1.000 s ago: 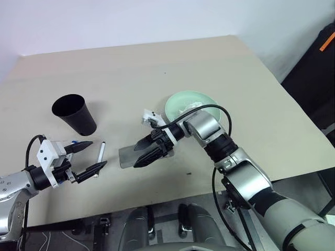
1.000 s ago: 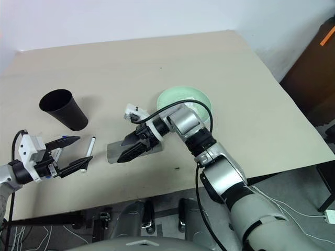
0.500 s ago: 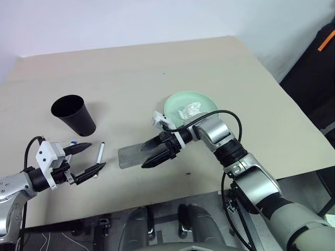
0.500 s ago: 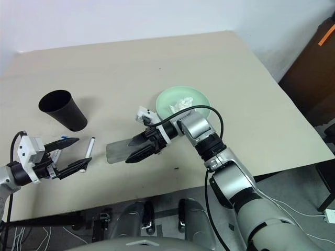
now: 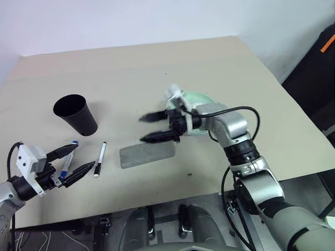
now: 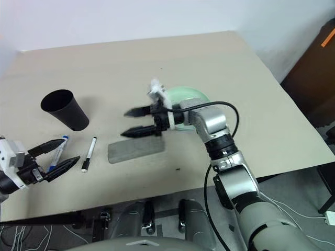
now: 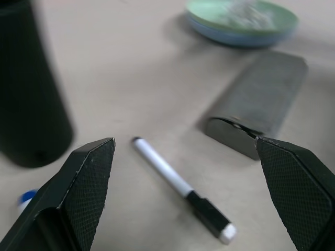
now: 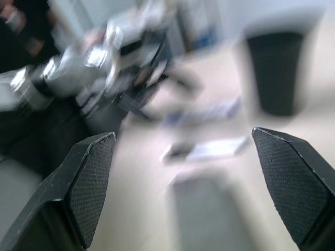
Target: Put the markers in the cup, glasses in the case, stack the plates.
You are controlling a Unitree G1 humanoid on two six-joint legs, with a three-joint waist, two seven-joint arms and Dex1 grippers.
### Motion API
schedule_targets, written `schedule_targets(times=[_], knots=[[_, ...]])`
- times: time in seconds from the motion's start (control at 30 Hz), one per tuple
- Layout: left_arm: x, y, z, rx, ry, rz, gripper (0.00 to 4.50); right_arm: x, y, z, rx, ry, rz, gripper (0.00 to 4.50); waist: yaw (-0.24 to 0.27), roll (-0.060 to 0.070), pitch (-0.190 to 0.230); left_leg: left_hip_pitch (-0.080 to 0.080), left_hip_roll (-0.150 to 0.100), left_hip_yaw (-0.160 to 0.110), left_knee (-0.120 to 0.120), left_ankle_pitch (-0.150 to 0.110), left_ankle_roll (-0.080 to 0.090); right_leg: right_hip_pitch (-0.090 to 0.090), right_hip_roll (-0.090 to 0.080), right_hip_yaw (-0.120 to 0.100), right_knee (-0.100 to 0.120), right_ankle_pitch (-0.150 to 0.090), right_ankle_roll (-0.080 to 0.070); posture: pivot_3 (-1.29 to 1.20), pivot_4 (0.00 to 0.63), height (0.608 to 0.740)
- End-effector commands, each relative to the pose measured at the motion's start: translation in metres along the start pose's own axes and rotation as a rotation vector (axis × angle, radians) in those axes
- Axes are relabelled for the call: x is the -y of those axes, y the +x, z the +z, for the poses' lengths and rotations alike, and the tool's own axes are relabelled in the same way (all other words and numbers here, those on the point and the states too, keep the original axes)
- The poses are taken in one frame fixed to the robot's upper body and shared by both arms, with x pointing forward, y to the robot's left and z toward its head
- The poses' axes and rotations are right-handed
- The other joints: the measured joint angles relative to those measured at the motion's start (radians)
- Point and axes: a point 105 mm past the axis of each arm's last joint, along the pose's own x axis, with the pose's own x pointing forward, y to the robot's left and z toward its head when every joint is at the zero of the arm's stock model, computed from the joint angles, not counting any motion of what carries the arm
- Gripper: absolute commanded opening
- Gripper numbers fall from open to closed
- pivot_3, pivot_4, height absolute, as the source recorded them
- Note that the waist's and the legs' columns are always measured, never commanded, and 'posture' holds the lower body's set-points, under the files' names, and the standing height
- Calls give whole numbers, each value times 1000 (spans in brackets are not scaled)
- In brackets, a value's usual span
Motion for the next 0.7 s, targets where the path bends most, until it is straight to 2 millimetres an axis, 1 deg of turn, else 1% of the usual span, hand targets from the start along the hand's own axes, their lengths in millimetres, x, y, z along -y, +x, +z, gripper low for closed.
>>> schedule_targets(times=[0.03, 0.1, 0.2, 0.27, 0.3, 0.4, 0.47, 0.53, 0.63, 0.7], knots=[[-5, -9, 12, 38, -5, 81, 4500, -3, -15, 19, 68, -50, -31, 4427, -2, 0, 0, 0, 0, 0, 0, 0, 0, 1, 0, 0, -1, 1, -1, 0, 150, 740], [-9, -14, 8, 15, -19, 142, 4500, -4, -27, 22, 71, -61, -56, 4427, -1, 0, 0, -1, 0, 0, -1, 0, 1, 2, 0, 0, -2, 1, -1, 0, 150, 740], [-14, -18, 3, -19, -44, 191, 4500, -4, -33, 27, 83, -67, -90, 4427, -1, 0, 0, -1, -1, 0, -3, 0, 1, 2, 0, 0, -3, 1, -1, 0, 150, 740], [-15, -20, -2, -51, -66, 217, 4500, 1, -42, 31, 84, -72, -143, 4427, -2, 0, 0, -1, -1, 0, -3, 0, 1, 1, 0, 0, -3, 1, -1, 0, 150, 740], [-18, -20, -1, -47, -76, 244, 4500, 2, -49, 32, 75, -76, -164, 4427, -2, 0, 0, -1, 0, 0, -3, 0, 1, 1, 1, 0, -3, 1, -1, 0, 150, 740], [-32, -24, 0, -64, -73, 342, 4500, 0, -58, 34, 60, -98, -184, 4427, -1, 0, 0, 0, 0, 0, -3, 0, 1, 1, 1, 0, -3, -1, 2, 0, 150, 740], [-44, -28, -5, -98, -70, 424, 4500, -4, -63, 31, 40, -132, -177, 4427, 2, 0, 0, 0, 0, 0, -3, 0, 1, 2, 1, 0, -3, -1, 2, 0, 150, 740], [-48, -28, -6, -97, -74, 451, 4500, -6, -65, 28, 29, -154, -175, 4427, 2, 0, 0, 0, 0, 0, -3, 0, 1, 2, 1, 0, -3, -1, 2, 0, 150, 740], [-54, -25, -9, -111, -96, 497, 4500, -1, -66, 22, -2, -168, -219, 4427, 0, 0, 0, 0, 0, 0, -3, 0, 1, 3, 1, 0, -4, -1, 2, 0, 150, 740], [-55, -21, -17, -168, -101, 516, 4500, 3, -67, 16, -34, -180, -239, 4427, -1, 0, 0, 0, 0, 0, -3, 0, 1, 2, 1, 0, -4, -1, 2, 0, 150, 740]])
